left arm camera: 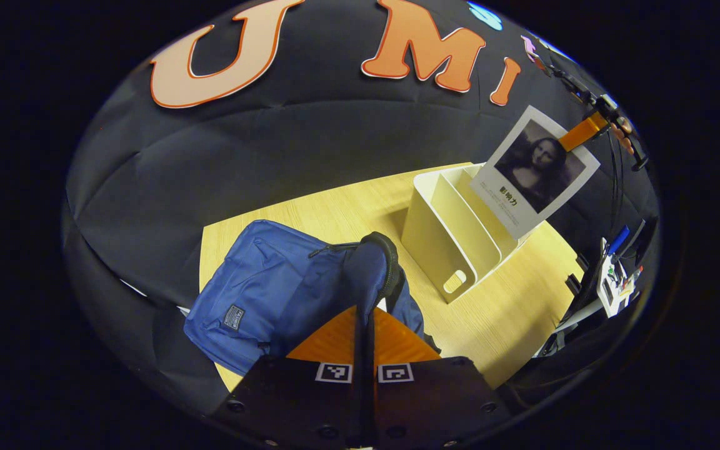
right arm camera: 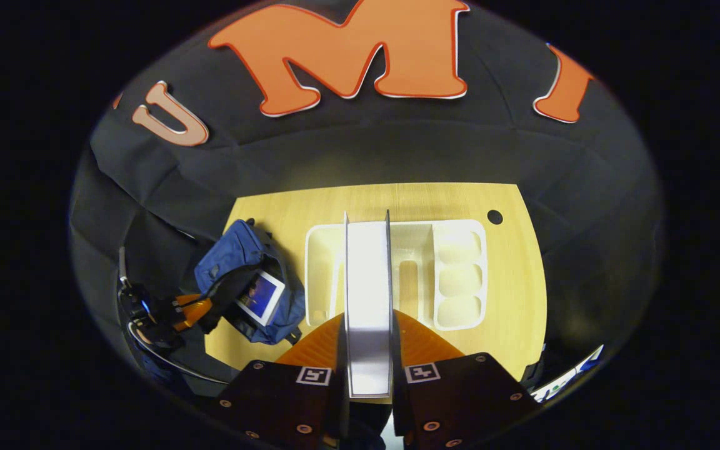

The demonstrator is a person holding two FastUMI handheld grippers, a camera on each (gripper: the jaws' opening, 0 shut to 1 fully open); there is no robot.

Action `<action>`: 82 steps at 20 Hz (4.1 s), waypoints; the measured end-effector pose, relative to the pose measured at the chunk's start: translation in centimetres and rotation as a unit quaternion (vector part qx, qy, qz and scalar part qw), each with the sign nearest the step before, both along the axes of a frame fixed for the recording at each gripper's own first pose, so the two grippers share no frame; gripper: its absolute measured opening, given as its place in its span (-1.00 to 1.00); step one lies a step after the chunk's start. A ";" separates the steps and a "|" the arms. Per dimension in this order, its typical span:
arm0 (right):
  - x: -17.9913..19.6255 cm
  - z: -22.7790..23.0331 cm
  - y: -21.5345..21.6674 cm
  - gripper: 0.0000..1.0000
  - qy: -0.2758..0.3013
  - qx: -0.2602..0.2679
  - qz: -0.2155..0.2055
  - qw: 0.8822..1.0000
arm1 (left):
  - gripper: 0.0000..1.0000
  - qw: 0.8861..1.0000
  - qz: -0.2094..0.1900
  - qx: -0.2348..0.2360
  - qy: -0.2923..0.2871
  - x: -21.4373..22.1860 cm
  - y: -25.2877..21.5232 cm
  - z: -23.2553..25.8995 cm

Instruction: Open the schoolbag, grab two books from the bookshelf and put them into the schoolbag.

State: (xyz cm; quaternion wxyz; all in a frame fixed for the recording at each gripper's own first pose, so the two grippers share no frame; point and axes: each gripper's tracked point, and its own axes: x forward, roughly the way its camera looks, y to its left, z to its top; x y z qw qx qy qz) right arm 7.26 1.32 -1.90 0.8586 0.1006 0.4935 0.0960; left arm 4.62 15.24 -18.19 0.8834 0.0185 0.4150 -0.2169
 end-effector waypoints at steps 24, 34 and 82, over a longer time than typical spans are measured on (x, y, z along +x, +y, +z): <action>-4.4 -9.3 18.7 -0.47 0.039 0.292 -0.036 0.955 | -0.99 0.999 -0.007 0.037 -0.009 0.6 0.2 1.6; -3.1 -15.8 29.3 -0.47 0.040 0.311 -0.057 0.948 | -0.99 0.999 -0.024 0.041 -0.014 0.3 -0.1 2.3; 0.0 -6.1 3.3 0.94 -0.275 -0.007 -0.106 0.956 | 0.96 0.990 0.044 0.036 -0.131 -0.1 -12.2 5.1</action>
